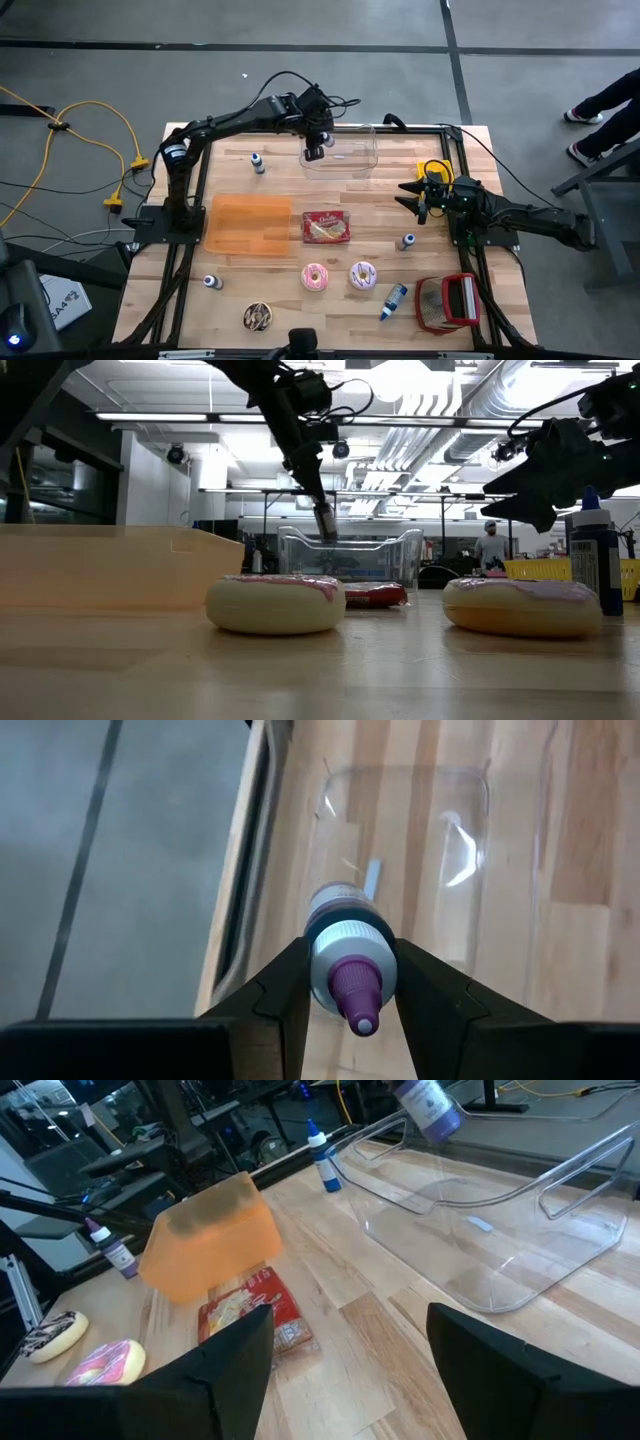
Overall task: Pick & Place Food Item
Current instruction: Put the left violet food coloring bottle into the transparent bin
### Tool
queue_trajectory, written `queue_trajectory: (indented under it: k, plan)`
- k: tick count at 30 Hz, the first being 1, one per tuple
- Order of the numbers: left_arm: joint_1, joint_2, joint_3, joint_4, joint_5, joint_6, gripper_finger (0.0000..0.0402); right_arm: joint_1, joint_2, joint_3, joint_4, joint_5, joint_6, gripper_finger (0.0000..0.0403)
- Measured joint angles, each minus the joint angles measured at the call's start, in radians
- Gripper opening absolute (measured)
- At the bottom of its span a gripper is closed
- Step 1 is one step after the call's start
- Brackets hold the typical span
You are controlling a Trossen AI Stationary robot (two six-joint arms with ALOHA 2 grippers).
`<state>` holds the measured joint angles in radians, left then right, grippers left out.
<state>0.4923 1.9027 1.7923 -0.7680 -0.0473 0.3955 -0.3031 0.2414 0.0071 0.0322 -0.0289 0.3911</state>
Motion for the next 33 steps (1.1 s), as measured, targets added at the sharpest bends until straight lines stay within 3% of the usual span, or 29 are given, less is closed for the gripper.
queue_trajectory:
  k: [8, 21, 33]
  plan:
    - [0.000, 0.012, 0.000, -0.015, 0.006, 0.000, 0.0116, 0.000, 0.002, 0.000, -0.002, 0.000, 0.000, 0.0250]
    - [0.000, 0.012, 0.000, -0.178, 0.003, -0.001, 0.0116, 0.000, 0.003, 0.000, -0.004, 0.000, 0.000, 0.0250]
    - [-0.014, 0.087, 0.000, -0.197, 0.008, -0.011, 0.0116, 0.000, 0.003, 0.000, -0.003, 0.000, 0.000, 0.0250]
